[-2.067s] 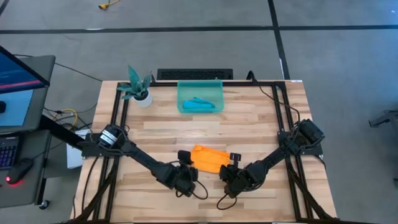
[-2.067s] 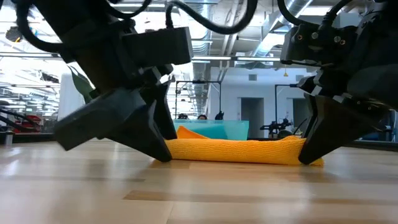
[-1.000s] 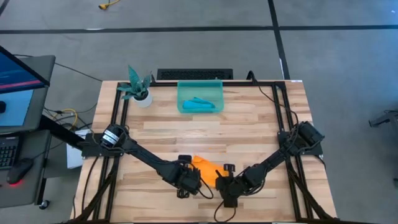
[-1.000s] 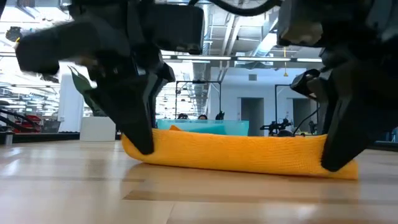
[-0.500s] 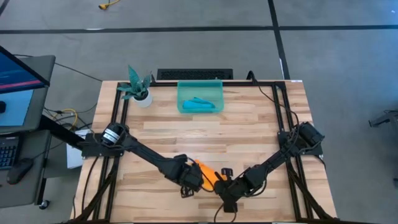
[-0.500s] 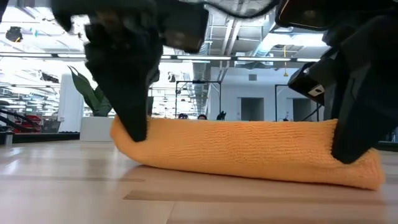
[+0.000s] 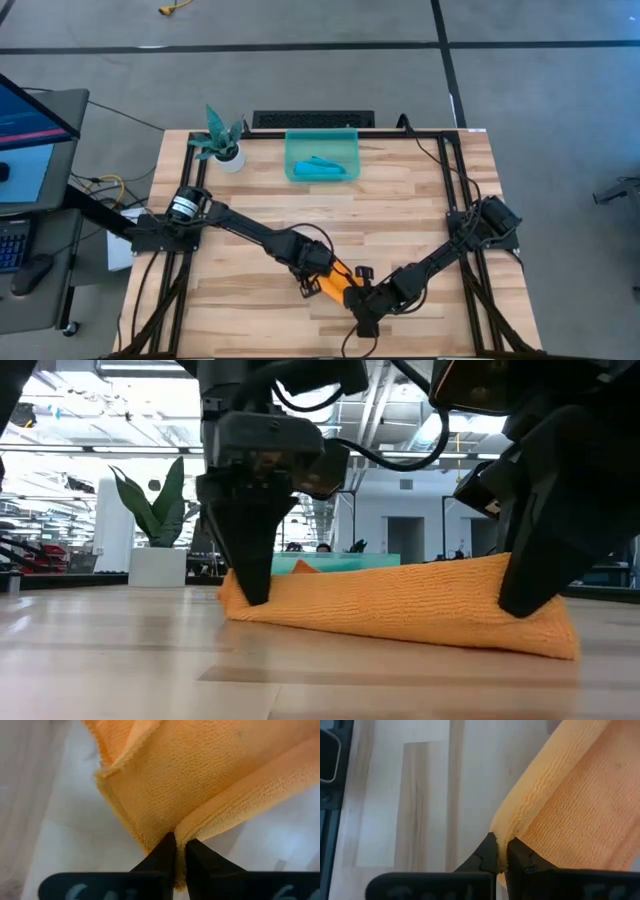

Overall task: Roll microfiber towels into tight, uniform cylinder then place into a basket
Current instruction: Roll the orange microfiber cloth

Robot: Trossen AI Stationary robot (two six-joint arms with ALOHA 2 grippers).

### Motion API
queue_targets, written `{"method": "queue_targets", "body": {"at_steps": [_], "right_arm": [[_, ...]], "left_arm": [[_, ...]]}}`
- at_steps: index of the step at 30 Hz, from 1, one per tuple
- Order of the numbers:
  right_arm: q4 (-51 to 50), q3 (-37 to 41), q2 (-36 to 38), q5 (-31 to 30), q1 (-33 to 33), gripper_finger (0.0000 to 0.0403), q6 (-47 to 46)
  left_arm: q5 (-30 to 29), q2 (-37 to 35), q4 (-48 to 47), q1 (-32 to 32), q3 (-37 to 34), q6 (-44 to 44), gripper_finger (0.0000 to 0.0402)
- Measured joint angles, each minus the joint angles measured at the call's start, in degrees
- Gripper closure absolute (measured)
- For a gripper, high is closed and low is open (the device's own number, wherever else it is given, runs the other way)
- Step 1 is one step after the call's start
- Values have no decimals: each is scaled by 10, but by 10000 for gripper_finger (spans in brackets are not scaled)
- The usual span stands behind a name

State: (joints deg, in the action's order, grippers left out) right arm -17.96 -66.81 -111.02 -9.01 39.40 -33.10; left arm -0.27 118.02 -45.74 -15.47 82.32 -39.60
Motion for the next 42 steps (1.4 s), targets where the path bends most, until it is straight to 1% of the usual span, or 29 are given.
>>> {"method": "queue_targets", "body": {"at_steps": [3,6,8,11,14,18,22,24,25,30,32,34,37,40,42], "right_arm": [[-1,0,0,-21,0,366,-16],[-10,0,0,-28,-1,346,-23],[-24,0,1,-7,0,327,-25],[-44,1,1,8,5,302,-37],[-71,1,1,28,2,285,-62],[-89,-8,1,28,5,282,-58],[-85,-35,1,20,9,293,-10],[-78,-52,1,-3,11,300,23],[-76,-59,1,-26,12,303,41],[-71,-80,1,-178,20,318,124],[-72,-80,1,-236,19,322,138],[-73,-79,1,-278,14,326,141],[-72,-70,1,-286,2,328,138],[-93,-61,1,-282,-11,329,105],[-104,-51,1,-267,-19,329,77]], "left_arm": [[0,0,0,2,-1,1,388],[-3,0,3,-1,-2,4,388],[-16,0,-11,-3,-4,4,388],[-20,-1,-17,-4,-4,3,388],[-26,0,-19,-6,-3,3,388],[-26,0,-18,-6,-3,6,388],[-25,0,-17,-6,-3,6,388],[-25,1,-16,-6,-3,6,388],[-25,1,-16,-6,-3,7,388],[-24,1,-15,-6,-3,8,388],[-23,1,-15,-6,-3,8,388],[-23,1,-15,-6,-3,8,388],[-23,1,-15,-6,-3,8,388],[-26,1,-14,-6,-3,8,388],[-27,1,-14,-6,-3,8,388]]}}
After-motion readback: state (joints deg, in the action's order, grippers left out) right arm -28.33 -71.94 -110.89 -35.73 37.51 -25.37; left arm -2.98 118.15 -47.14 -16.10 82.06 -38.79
